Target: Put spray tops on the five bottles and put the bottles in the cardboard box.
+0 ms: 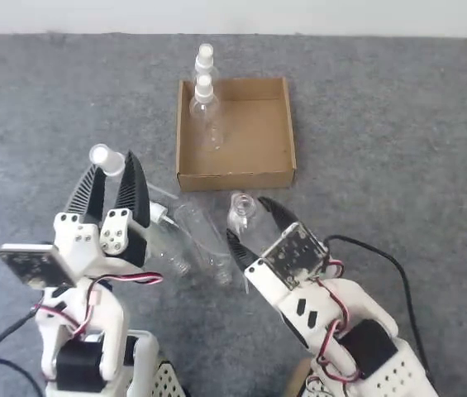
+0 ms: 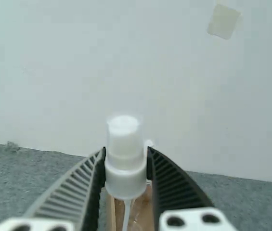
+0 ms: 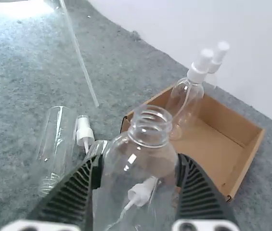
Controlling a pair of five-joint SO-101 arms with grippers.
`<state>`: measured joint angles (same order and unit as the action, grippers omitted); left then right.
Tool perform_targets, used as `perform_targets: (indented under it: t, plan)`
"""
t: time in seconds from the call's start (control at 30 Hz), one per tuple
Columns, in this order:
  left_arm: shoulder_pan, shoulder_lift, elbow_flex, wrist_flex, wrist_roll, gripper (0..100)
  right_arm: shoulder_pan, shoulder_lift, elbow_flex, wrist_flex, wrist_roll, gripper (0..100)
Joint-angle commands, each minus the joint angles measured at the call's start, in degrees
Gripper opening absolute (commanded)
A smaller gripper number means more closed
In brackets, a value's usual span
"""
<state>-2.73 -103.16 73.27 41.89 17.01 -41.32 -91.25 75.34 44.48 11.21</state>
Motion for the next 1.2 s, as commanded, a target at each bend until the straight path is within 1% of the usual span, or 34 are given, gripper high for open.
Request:
perform_targets:
  t: [0.0, 0.13, 0.23, 0.4, 0.63, 0.8, 0.9, 1.0, 1.17]
  plan:
    - [-1.5, -1.1, -0.6, -2.0, 3.2, 1, -0.7, -7.3, 2.5, -2.2, 0.5, 6.9]
    - [-5.2, -1.1, -0.7, -4.1, 5.7, 1, -3.7, -12.4, 5.9, -2.2, 0.5, 6.9]
    - [-6.9, -1.1, -0.7, -4.5, 7.3, 1, -5.2, -12.8, 7.0, -2.2, 0.6, 6.9]
    - [-7.0, -1.2, -2.7, -4.5, 7.6, 1, -5.2, -12.7, 8.2, -3.1, 0.5, 6.9]
    - [-6.6, -1.2, -6.4, -4.4, 7.7, 1, -5.3, -12.7, 12.5, -7.8, 1.0, 6.9]
    - [-6.5, -1.2, -10.9, -4.4, 7.7, 1, -5.3, -12.7, 12.7, -7.8, 1.0, 6.9]
    - [-3.7, -1.1, -13.4, -4.2, 7.7, 1, -5.8, -12.7, 13.6, -7.8, 1.1, 6.9]
    - [1.0, -1.1, -13.3, -4.0, 7.6, 1, -7.9, -12.7, 14.5, -7.8, 1.1, 6.9]
    - [4.6, -1.1, -11.5, -2.9, 7.4, 1, -8.4, -12.7, 15.8, -7.9, 6.9, 6.9]
